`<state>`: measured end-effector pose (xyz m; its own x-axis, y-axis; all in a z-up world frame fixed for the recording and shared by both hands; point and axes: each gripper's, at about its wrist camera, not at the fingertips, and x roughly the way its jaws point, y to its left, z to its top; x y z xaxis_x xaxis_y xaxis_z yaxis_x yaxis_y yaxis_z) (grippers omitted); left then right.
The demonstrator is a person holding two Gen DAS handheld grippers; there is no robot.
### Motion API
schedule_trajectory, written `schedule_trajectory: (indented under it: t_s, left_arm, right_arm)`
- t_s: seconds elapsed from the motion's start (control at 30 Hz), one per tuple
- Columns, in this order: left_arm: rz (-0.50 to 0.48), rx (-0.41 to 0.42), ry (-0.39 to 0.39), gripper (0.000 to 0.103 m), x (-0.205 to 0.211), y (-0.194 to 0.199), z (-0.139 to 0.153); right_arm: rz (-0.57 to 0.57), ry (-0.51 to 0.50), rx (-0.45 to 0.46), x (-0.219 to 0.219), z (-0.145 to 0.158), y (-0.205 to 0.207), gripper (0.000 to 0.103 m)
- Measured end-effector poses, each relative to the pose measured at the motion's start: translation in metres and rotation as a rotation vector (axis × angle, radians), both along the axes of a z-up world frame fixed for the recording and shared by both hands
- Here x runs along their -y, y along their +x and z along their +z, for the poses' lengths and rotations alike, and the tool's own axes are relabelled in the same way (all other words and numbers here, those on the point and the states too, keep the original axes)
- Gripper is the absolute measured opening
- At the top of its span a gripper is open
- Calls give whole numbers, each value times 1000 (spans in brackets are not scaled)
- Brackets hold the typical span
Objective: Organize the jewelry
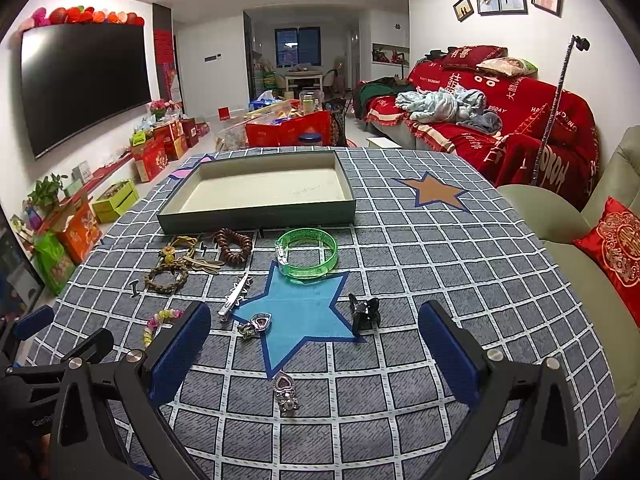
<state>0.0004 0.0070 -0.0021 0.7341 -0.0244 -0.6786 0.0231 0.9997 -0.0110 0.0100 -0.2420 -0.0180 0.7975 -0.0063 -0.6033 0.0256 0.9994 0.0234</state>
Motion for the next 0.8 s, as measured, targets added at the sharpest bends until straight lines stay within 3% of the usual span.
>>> schedule_trajectory:
  t_s: [0.8]
  left_arm:
    - [3,-2,1,103,-2,2,-1]
  right_arm:
    - [2,2,2,-3,1,2,103]
